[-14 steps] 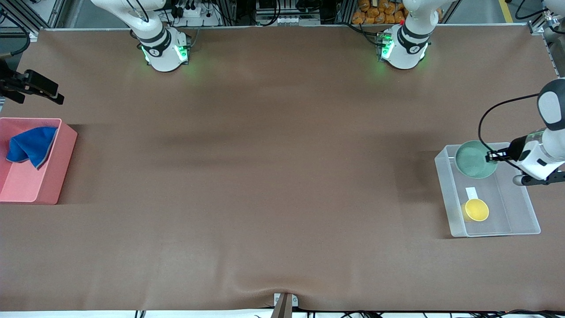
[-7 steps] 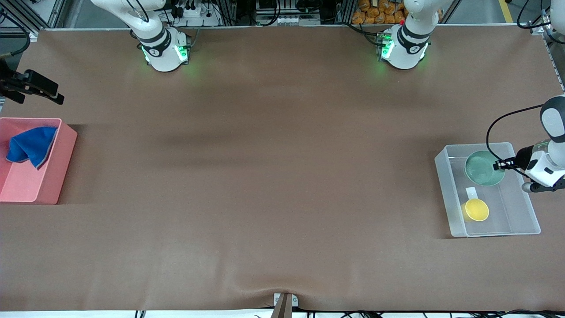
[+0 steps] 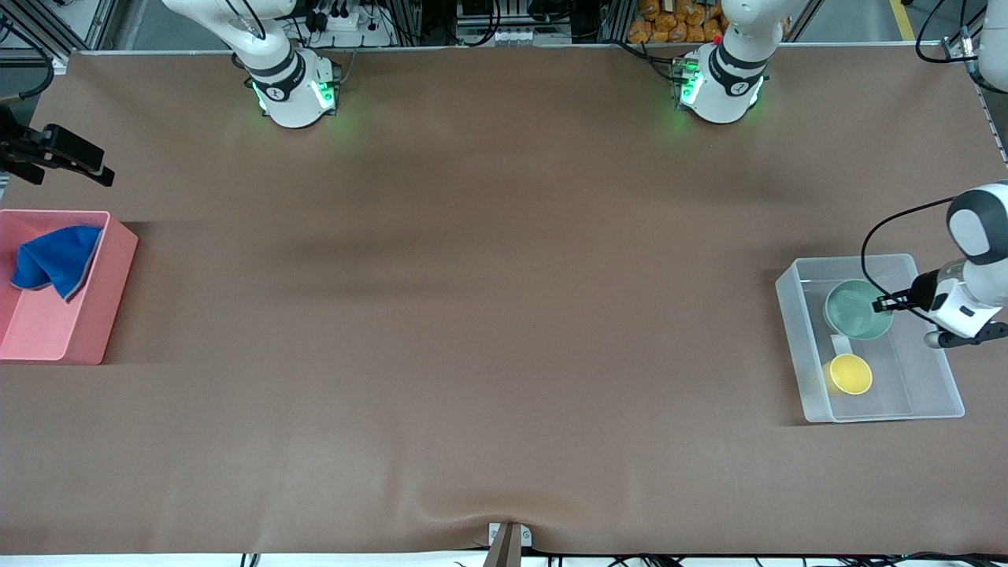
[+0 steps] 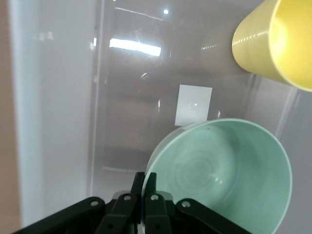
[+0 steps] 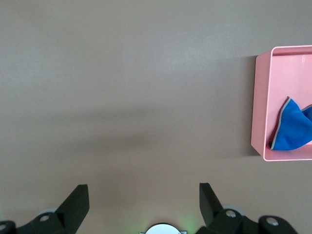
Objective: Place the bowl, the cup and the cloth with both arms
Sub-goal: 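Carry the bowl with the left gripper into the clear bin, then lower the bowl beside the cup and open the left gripper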
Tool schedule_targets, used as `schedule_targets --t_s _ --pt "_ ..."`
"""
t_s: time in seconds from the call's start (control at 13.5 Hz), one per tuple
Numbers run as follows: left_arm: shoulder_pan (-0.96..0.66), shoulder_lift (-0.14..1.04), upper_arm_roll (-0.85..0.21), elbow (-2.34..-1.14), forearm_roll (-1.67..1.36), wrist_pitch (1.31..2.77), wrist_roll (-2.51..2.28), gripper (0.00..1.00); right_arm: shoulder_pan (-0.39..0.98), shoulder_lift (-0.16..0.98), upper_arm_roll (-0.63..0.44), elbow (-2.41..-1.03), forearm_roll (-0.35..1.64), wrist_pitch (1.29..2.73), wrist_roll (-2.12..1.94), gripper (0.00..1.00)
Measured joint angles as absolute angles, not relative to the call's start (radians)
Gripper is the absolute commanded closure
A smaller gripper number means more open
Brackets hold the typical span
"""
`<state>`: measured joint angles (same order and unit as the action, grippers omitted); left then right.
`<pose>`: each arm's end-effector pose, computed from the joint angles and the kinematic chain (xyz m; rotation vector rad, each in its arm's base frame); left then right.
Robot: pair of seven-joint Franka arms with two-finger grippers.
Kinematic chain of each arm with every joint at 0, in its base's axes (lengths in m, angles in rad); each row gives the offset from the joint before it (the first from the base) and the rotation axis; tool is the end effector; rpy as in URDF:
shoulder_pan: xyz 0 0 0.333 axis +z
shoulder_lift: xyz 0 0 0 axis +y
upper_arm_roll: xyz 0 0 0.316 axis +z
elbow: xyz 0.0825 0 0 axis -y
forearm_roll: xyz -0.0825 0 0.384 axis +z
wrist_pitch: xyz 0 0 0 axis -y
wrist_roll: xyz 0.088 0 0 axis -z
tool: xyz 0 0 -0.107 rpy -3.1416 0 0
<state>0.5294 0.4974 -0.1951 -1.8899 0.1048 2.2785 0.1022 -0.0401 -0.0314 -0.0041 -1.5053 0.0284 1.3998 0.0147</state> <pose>0.5859 0.2121 0.2373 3.0879 0.2764 -0.1411 0.5262 -0.0199 0.6575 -3.1089 0.0857 0.1146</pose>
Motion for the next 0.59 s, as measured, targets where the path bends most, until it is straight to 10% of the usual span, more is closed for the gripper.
schedule_targets --t_s 0.15,0.44,0.59 --pt "0.532 0.510 -0.194 -1.914 0.105 2.317 0.125 0.94 -0.040 -0.031 -0.004 -1.505 0.028 1.400 0.015 0.00" --pt "0.571 0.520 -0.193 -1.923 0.105 2.335 0.241 0.23 -0.040 -0.031 -0.004 -1.506 0.028 1.399 0.015 0.00" --pt "0.572 0.517 -0.199 -1.912 0.105 2.333 0.247 0.08 -0.040 -0.031 -0.005 -1.506 0.028 1.399 0.015 0.00"
